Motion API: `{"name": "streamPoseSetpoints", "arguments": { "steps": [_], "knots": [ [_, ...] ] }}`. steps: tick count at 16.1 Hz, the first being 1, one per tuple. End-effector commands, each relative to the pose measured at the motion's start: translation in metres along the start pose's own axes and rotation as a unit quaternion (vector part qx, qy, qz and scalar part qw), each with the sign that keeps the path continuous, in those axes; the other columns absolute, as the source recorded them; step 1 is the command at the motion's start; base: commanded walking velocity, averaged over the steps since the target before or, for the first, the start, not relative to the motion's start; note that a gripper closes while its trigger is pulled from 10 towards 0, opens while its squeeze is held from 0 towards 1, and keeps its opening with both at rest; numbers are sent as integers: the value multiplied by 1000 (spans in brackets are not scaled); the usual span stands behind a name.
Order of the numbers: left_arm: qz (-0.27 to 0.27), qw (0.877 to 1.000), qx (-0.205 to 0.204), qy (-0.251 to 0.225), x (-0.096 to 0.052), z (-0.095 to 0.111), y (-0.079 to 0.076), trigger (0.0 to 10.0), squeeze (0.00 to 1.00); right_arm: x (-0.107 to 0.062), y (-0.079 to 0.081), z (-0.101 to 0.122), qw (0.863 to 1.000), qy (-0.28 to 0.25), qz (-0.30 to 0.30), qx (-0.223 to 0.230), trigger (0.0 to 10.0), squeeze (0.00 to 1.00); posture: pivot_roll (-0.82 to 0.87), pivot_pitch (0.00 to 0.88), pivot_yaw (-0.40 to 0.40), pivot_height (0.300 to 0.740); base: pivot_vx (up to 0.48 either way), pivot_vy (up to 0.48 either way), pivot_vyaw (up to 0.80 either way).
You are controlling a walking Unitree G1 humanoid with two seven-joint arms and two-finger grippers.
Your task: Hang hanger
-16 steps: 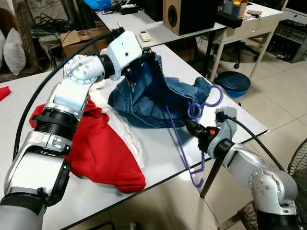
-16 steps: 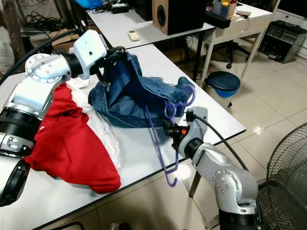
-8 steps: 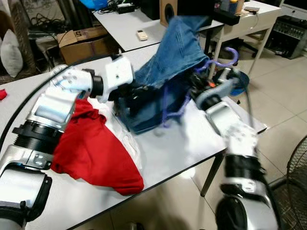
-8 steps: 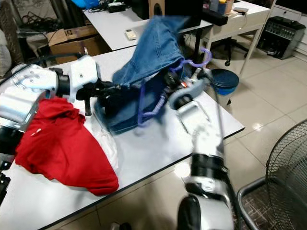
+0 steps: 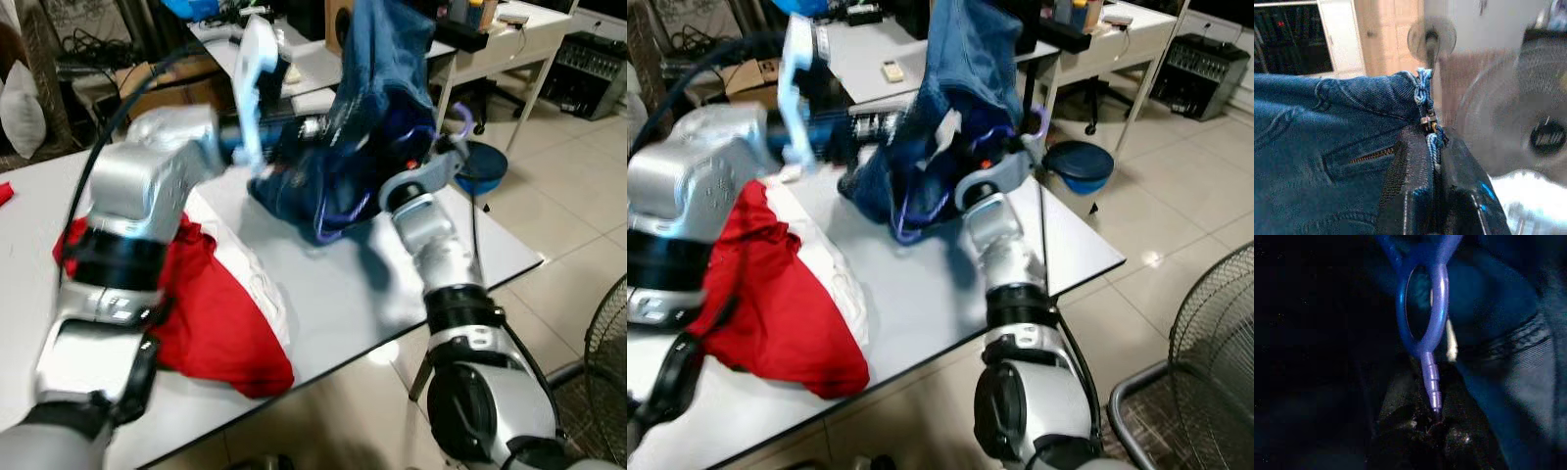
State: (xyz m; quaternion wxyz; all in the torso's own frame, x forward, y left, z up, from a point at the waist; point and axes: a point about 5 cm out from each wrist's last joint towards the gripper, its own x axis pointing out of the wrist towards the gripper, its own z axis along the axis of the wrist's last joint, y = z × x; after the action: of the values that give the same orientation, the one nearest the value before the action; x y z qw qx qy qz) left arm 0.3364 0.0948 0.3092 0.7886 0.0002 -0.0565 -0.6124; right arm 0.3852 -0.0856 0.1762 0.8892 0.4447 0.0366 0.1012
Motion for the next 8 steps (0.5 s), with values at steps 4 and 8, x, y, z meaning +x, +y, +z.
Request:
{"name": "streamPoseSetpoints", "arguments": {
  "steps": [4,8],
  "knots": [
    [-1,997,36,66,-1,-3,2,0,0,4,3,5,999,-33,-7,-1,10000,0,-110,0,131,740,0,0,0],
    [140,960,145,193,-29,-30,34,0,0,-8,13,10,998,-9,65,-10,10000,0,-113,0,125,740,0,0,0]
  ]
}}
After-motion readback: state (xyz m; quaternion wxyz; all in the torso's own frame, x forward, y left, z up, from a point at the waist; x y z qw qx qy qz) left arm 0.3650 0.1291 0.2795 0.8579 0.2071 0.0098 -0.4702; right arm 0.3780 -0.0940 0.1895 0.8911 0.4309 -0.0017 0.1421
